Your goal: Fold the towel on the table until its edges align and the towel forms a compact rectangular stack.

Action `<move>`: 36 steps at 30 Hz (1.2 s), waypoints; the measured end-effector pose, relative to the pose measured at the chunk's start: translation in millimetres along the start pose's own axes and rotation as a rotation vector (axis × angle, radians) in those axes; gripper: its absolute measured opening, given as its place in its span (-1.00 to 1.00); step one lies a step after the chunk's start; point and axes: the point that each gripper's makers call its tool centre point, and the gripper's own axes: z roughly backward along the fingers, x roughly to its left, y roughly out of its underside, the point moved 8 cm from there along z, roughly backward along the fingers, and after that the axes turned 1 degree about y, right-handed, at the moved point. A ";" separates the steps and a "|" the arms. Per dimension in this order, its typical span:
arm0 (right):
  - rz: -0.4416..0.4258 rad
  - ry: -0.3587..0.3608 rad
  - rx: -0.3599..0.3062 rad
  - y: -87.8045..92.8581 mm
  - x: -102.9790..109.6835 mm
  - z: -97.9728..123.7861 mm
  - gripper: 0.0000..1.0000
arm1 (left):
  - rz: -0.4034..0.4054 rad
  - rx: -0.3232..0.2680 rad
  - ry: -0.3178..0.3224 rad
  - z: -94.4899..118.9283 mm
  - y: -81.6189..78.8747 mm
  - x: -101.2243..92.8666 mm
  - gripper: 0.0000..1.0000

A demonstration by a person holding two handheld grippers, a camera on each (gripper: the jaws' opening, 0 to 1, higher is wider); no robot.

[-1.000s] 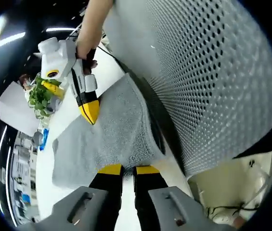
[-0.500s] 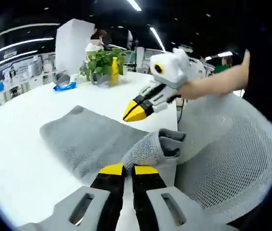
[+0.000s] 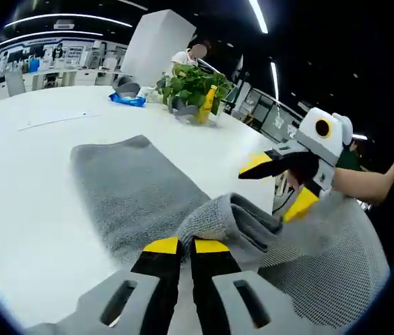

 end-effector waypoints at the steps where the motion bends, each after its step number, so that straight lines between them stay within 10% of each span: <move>1: 0.072 0.028 0.064 2.7 4.8 -4.1 -0.01 | 0.003 0.001 -0.001 -0.1 -0.7 -0.1 -0.90; 11: 0.601 0.197 0.432 30.7 2.9 0.7 -0.49 | 0.061 -0.033 -0.003 8.0 -2.4 -1.3 -0.90; 14: 0.524 0.228 0.396 24.4 -4.9 8.9 -0.91 | -0.010 -0.081 0.027 13.3 -3.0 -2.8 -0.88; 17: 0.422 0.281 0.311 12.9 -13.2 16.8 -0.92 | -0.259 -0.142 0.073 22.1 -1.5 -10.6 -0.78; 23: 0.236 0.245 0.217 7.7 -16.0 18.8 -0.94 | -0.653 -0.146 0.016 24.9 -1.2 -33.1 -0.03; 27: 0.157 0.220 0.201 10.1 -14.5 16.2 -0.94 | -0.939 -0.086 -0.036 12.5 1.0 -53.5 -0.16; 31: 0.115 0.205 0.184 12.8 -18.4 19.9 -0.93 | -1.381 0.030 -0.237 2.2 3.4 -65.8 -0.70; 36: 0.080 0.183 0.123 17.2 -25.3 32.6 -0.49 | -1.109 0.021 -0.168 -2.6 2.0 -59.7 -0.81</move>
